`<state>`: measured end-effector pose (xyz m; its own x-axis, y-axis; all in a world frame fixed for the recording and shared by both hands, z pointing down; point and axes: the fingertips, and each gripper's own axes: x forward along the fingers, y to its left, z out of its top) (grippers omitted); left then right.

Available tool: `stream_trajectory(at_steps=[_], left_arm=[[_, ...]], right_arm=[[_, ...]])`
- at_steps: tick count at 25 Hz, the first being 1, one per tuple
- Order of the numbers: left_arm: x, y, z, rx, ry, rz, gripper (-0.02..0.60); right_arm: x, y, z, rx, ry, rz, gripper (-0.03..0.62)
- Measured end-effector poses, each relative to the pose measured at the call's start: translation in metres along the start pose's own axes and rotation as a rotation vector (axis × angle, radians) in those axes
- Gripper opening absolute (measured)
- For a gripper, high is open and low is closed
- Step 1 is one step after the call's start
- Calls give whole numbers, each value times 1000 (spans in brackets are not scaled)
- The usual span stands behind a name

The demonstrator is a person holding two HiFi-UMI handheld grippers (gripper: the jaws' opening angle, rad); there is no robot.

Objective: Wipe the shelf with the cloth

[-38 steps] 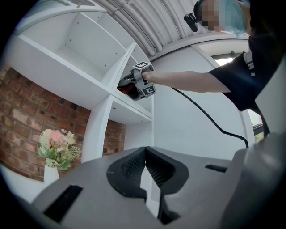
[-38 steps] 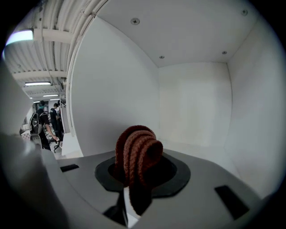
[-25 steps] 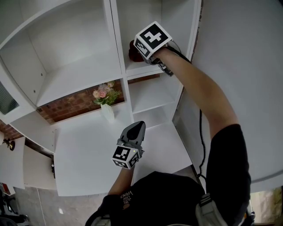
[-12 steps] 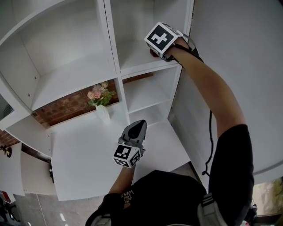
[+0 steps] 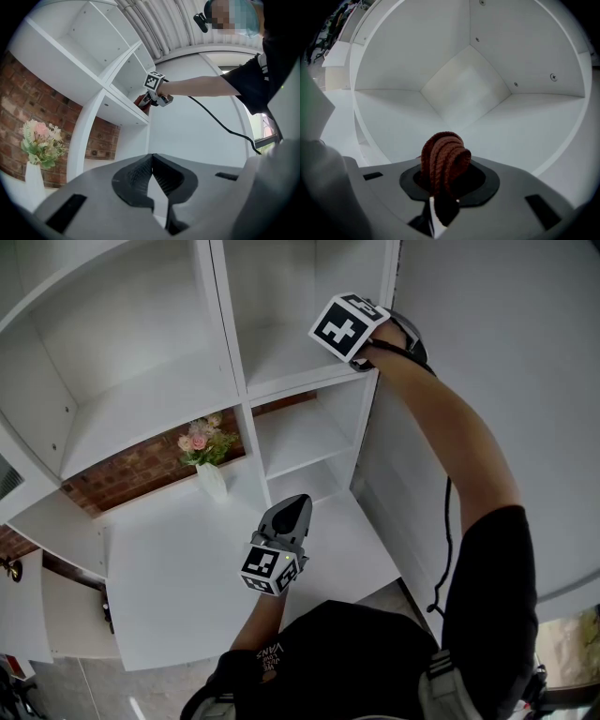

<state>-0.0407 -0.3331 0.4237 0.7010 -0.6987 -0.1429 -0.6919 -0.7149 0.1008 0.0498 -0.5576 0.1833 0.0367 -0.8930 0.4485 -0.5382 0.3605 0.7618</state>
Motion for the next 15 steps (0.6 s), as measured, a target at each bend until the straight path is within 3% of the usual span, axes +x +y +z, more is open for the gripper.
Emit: stream_trajectory(at_steps=[3,7,11,15], left_arm=[[0,0,-2,-3,4,1,8],[-1,2,-4,-8,11,12,8],[-2,6,-3,-2,16,31,8],[-7,10,-2,9,24,58,8]], right_arm=[[-6,1,11,48,-61,35,104],[-28,5,44,172,-225,135,103],[-59,31,88,327,-410,363,103],[-80,64,112,400,-487,570,104]])
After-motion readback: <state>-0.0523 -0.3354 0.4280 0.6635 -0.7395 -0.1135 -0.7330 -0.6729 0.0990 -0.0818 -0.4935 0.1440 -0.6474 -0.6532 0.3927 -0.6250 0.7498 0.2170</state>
